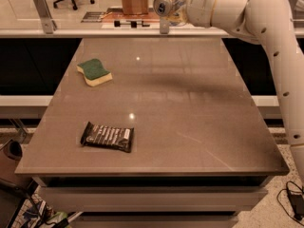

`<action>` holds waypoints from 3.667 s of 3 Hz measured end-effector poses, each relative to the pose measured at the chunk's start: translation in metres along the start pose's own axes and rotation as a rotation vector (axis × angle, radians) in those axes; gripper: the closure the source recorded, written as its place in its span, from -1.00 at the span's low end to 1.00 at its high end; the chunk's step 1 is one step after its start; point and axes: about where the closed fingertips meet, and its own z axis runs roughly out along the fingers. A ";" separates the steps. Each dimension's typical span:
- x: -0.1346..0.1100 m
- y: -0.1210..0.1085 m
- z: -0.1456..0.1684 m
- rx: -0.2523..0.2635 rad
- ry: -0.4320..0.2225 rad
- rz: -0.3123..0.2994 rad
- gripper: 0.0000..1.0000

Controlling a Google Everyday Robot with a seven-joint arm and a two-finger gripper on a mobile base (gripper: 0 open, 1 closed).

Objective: Pick redbull can

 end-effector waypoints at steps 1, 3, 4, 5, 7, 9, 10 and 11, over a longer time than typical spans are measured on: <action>-0.006 0.008 -0.002 -0.036 0.019 -0.112 1.00; -0.002 0.016 -0.009 -0.046 -0.010 -0.344 1.00; -0.002 0.012 -0.012 -0.060 -0.009 -0.512 1.00; -0.004 0.012 -0.018 -0.097 0.023 -0.663 1.00; -0.005 0.020 -0.021 -0.120 0.067 -0.766 1.00; -0.013 0.035 -0.022 -0.151 0.075 -0.970 1.00; -0.013 0.039 -0.026 -0.172 0.085 -1.096 1.00; -0.007 0.046 -0.027 -0.211 0.108 -1.201 1.00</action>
Offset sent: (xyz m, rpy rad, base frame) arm -0.0124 -0.0148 -0.0212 -0.2600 -0.2962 -0.0248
